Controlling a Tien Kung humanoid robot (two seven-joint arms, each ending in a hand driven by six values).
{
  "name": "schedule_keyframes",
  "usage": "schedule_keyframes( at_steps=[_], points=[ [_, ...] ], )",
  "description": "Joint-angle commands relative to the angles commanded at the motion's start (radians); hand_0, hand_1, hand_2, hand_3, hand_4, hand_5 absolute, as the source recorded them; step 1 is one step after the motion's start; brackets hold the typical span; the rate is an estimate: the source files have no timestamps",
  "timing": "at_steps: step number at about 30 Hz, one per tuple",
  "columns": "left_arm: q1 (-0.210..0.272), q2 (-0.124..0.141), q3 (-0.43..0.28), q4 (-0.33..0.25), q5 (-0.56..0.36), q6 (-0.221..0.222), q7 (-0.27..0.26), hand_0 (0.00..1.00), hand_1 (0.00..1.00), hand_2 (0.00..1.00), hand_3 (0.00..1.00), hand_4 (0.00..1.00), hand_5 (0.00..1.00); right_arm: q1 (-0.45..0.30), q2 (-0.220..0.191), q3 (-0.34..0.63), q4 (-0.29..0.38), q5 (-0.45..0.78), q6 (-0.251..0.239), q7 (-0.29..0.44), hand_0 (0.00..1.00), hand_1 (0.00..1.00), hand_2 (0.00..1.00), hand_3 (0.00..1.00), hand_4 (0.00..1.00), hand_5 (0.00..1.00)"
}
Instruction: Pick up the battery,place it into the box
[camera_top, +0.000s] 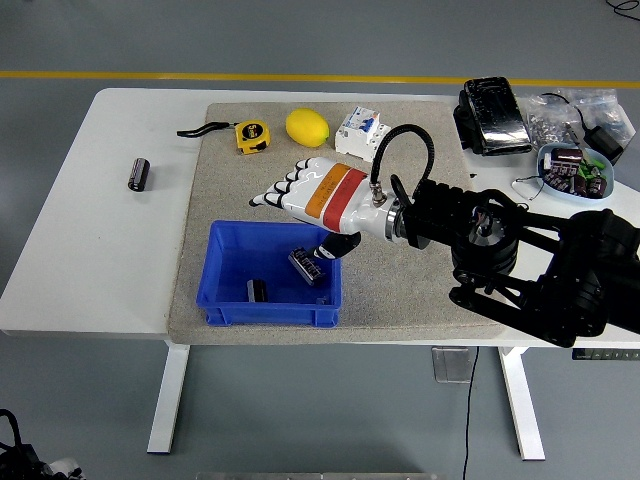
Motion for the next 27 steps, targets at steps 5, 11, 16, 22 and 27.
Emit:
schedule_keyframes(
  at_steps=[5, 11, 16, 22, 27],
  points=[
    [-0.001, 0.000, 0.006, 0.001, -0.011, 0.003, -0.003, 0.754, 0.755, 0.794, 0.638, 0.665, 0.540, -0.007, -0.029, 0.039, -0.002, 0.003, -0.002, -0.002, 0.723, 0.730, 0.827, 0.910, 0.914, 0.200],
    [0.003, -0.001, 0.009, 0.002, -0.018, 0.007, -0.005, 0.755, 0.756, 0.794, 0.637, 0.667, 0.542, -0.033, -0.072, 0.101, -0.038, 0.121, -0.059, -0.011, 0.710, 0.724, 0.821, 0.899, 0.938, 0.222],
    [0.007, -0.002, 0.007, 0.003, -0.016, 0.006, -0.006, 0.755, 0.756, 0.794, 0.637, 0.667, 0.542, -0.091, -0.110, 0.107, -0.106, 0.329, -0.234, 0.027, 0.710, 0.724, 0.821, 0.899, 0.938, 0.222],
    [0.010, -0.006, 0.009, 0.003, -0.016, 0.008, -0.008, 0.754, 0.755, 0.795, 0.637, 0.666, 0.541, -0.199, -0.153, 0.137, -0.089, 0.583, -0.295, 0.214, 0.699, 0.727, 0.781, 0.841, 0.998, 0.527],
    [0.007, -0.009, 0.014, 0.003, -0.016, 0.011, -0.009, 0.754, 0.755, 0.795, 0.638, 0.667, 0.540, -0.325, -0.208, 0.198, -0.004, 0.797, -0.266, 0.334, 0.745, 0.752, 0.792, 0.838, 0.998, 0.652]
  ],
)
